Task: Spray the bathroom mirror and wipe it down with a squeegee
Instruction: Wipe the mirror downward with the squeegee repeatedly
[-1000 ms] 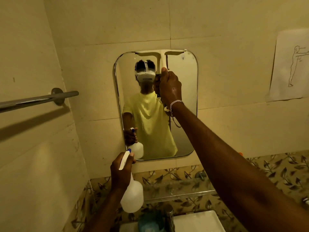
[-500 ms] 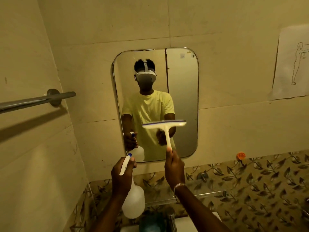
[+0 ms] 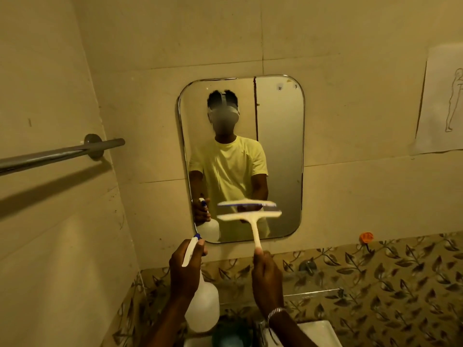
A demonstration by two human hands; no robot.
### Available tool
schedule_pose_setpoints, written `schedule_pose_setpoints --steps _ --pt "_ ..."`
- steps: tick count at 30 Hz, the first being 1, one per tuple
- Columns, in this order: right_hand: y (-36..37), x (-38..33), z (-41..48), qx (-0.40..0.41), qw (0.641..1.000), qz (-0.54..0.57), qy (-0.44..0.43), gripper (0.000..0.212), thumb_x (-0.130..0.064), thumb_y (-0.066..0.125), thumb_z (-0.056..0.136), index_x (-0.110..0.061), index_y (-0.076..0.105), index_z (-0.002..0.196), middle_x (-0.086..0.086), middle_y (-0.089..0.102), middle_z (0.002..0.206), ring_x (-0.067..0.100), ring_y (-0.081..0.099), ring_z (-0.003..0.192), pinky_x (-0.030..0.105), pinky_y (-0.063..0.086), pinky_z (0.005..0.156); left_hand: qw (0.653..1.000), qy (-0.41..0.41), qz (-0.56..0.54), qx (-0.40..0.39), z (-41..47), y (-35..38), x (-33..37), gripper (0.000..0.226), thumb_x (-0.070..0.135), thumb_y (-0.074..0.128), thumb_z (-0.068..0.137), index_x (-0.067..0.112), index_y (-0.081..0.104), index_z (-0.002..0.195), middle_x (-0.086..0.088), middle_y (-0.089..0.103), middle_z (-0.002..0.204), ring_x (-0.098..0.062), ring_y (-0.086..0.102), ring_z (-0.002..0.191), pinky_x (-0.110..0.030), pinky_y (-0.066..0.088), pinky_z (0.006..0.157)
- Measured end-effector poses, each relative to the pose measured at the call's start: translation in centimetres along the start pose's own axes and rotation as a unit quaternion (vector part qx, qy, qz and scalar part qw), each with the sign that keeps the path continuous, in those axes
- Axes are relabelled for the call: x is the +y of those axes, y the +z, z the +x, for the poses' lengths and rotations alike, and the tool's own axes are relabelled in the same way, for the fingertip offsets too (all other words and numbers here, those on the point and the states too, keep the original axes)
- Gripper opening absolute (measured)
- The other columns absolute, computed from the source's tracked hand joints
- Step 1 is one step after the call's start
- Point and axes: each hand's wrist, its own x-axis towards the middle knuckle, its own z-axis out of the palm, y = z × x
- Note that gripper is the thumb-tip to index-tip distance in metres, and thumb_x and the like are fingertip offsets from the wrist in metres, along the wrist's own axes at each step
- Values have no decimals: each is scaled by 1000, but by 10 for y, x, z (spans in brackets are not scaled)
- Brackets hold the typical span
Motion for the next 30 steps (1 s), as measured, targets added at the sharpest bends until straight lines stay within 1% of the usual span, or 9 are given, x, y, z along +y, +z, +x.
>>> schedule_pose_setpoints --steps 3,5,8,10,14,20,24,26,30 --pt "4 -86 40 -2 995 29 -91 38 -49 38 105 -24 60 87 -7 47 56 3 41 43 18 32 40 1000 11 11 0 2 -1 0 18 12 59 100 8 71 87 -4 74 76 -19 72 75 -51 62 72" --pt "9 -142 70 2 989 20 -144 37 -42 39 109 -18 61 92 -6 50 60 2 48 45 14 35 39 1000 15 11 0 3 -1 2 19 12 58 101 9 71 87 -5 74 76 -23 72 77 -51 61 73" --pt "19 -211 106 22 978 16 -205 48 -43 35 110 -6 65 107 10 63 76 4 53 57 15 41 46 1000 0 7 15 4 -1 5 22 13 59 101 23 70 85 -3 74 76 -23 72 76 -50 62 73" --pt "26 -243 121 26 979 5 -202 54 -47 32 110 -5 65 113 13 68 87 16 59 69 31 47 58 1000 -2 4 20 4 -3 7 26 13 60 100 30 68 82 -1 74 74 -21 72 74 -49 63 71" --pt "40 -282 134 25 977 18 -210 56 -46 30 110 -3 64 117 20 72 105 30 70 92 45 56 78 1000 -16 -8 20 7 -10 5 25 14 61 100 30 68 82 -6 74 75 -26 72 74 -54 62 71" --pt "58 -305 134 29 977 -33 -210 55 -43 26 112 -4 64 121 17 71 116 31 67 106 38 51 89 1000 -8 2 25 15 -18 0 23 29 61 99 16 72 84 -3 74 73 -23 72 73 -51 62 72" --pt "61 -295 135 43 978 -15 -206 54 -43 28 111 -2 61 125 20 69 120 34 66 110 33 43 81 1000 -7 -7 26 18 -21 -6 42 52 54 91 14 72 83 -2 74 74 -20 72 74 -46 62 71" --pt "66 -280 131 32 977 -23 -210 55 -44 28 111 -2 59 126 23 67 119 35 65 106 34 46 78 1000 -11 -3 27 19 -19 -9 38 49 55 92 16 72 84 -1 74 74 -19 72 73 -48 63 71" --pt "79 -214 109 14 978 6 -209 41 -38 38 110 -4 60 119 20 67 94 14 60 68 17 39 48 999 -19 10 30 19 -14 -14 20 28 62 99 32 69 82 1 74 73 -18 72 72 -54 62 71"
